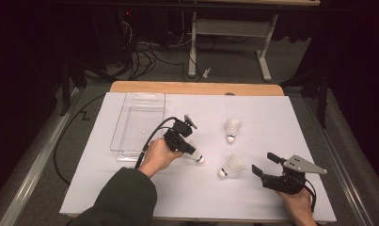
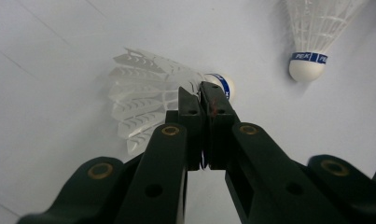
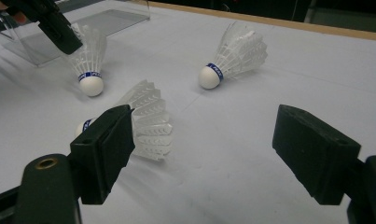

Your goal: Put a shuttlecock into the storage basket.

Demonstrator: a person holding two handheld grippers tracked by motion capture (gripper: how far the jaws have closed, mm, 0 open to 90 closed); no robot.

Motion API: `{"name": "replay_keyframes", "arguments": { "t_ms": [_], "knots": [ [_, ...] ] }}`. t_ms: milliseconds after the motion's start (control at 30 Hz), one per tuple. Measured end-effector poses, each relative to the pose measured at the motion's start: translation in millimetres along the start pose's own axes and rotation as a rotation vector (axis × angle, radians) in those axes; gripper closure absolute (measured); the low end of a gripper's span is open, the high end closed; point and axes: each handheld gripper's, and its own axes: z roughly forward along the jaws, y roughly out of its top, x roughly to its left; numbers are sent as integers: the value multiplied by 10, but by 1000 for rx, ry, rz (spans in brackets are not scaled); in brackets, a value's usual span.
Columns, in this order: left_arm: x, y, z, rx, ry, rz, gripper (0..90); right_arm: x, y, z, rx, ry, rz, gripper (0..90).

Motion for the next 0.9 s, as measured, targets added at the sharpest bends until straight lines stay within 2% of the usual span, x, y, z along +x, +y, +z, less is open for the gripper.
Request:
{"name": "replay_keyframes", "arguments": {
  "t_ms": [500,900],
  "knots": [
    [15,-45,-193,-46,-8,5,895,-6,-2,8,5,1,4,209],
    [71,-117,-378,-84,4,-20,895,-1,-2,13,7,-5,-3,209]
  ]
}}
